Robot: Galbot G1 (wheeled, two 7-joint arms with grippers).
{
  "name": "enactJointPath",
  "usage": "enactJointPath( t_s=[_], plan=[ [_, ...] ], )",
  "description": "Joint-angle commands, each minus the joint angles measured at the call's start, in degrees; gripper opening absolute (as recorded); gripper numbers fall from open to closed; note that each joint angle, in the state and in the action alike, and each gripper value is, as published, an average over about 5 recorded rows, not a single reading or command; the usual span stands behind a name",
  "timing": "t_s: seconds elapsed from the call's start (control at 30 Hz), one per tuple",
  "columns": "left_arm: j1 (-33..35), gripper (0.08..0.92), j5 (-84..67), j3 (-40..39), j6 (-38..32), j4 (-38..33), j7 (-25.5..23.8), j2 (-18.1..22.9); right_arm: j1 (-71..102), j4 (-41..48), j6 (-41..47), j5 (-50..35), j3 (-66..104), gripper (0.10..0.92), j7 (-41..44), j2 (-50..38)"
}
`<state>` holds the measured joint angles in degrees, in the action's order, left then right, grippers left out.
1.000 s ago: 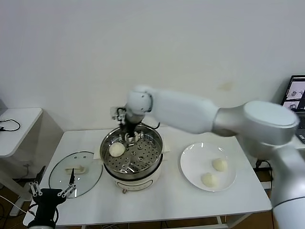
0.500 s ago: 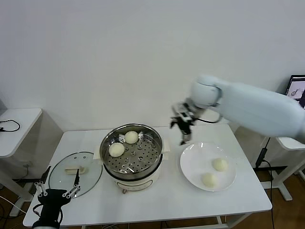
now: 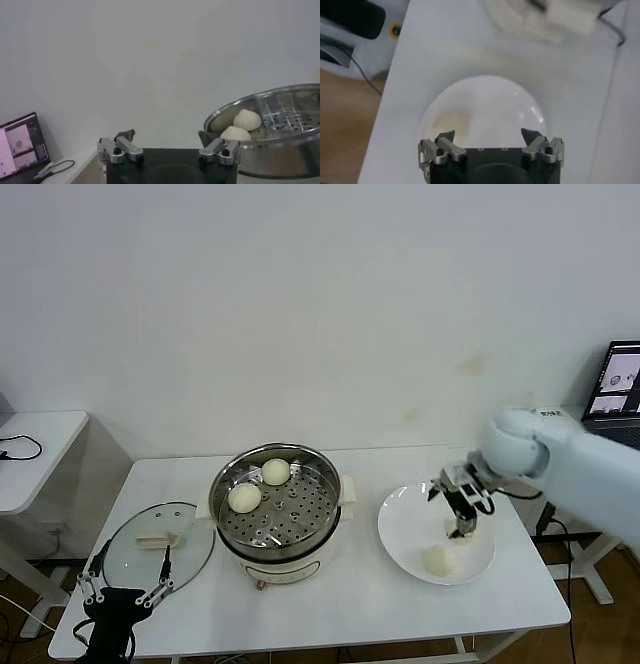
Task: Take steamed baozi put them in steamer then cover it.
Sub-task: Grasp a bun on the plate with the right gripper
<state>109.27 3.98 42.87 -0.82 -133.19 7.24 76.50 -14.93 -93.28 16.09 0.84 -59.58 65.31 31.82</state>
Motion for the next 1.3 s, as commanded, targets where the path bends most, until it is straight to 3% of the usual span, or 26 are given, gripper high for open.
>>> enactJointPath(
  t_s=[0.03,0.9,1.3],
  plan=[
    [0.14,0.823,0.22,-0.18,0.00,-0.09,-0.02,0.13,16.52,1.44,-0.96,7.41,8.67,0.823,-0.93,-2.83],
    [-1.46,0.823,0.07,0.15,0.33,1.23,-0.15,-0.04,21.95,10.31,-0.46,8.71,11.98,0.803,-2.65,5.60],
    [-1.75,0.823,0.07,0.08,0.39,1.38,-0.06,-0.01,19.84,12.19,-0.81,8.20,11.90,0.640,-0.83,6.12]
  ],
)
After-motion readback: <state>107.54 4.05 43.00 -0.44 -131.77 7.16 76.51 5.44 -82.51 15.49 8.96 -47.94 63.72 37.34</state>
